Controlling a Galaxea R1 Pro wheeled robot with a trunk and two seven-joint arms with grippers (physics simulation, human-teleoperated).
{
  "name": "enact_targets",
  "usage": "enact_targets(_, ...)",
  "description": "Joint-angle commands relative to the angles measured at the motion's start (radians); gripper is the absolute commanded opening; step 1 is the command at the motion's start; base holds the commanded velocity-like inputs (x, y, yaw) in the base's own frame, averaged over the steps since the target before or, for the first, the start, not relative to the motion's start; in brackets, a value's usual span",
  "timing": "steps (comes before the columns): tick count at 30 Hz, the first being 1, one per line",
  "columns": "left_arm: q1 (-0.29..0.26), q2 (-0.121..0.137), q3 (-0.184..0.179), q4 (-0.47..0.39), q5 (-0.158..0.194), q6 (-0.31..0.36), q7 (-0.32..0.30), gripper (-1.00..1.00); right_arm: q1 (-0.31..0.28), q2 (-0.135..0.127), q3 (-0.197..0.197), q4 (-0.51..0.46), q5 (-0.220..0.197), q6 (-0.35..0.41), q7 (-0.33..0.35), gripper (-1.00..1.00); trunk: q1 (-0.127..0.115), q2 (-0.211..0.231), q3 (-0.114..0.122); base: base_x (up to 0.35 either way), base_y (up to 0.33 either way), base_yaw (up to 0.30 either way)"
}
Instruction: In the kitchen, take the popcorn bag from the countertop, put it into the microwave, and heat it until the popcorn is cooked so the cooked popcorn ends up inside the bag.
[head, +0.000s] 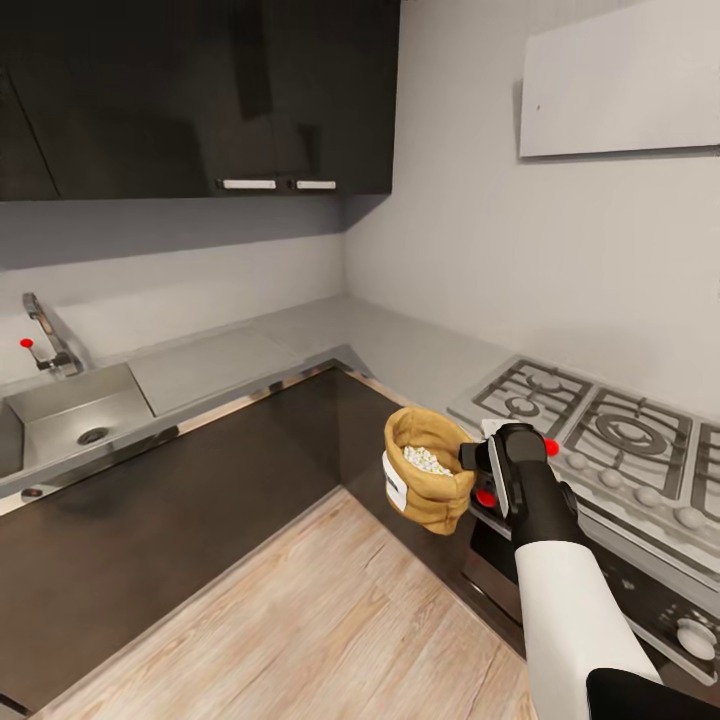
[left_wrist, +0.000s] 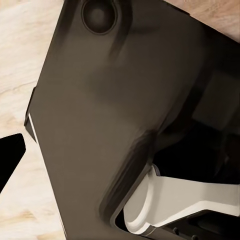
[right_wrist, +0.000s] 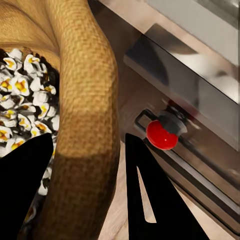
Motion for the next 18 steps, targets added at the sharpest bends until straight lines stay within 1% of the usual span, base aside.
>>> enact_targets(1, 0.0, 0.0, 0.001, -0.001, 0.004, -0.002, 0.0, 1.0, -0.001, 0.001, -0.003, -0.001, 0.009, 0.003, 0.008, -1.0, 0.0, -0.001, 0.001, 0.0, 0.0, 0.0)
enact_targets(18, 0.0, 0.0, 0.0, -0.001, 0.003, -0.002, 0.004, 1.0, -0.001, -0.003, -0.003, 0.001, 0.009, 0.003, 0.008, -1.0, 0.0, -0.001, 0.028, 0.0, 0.0, 0.0)
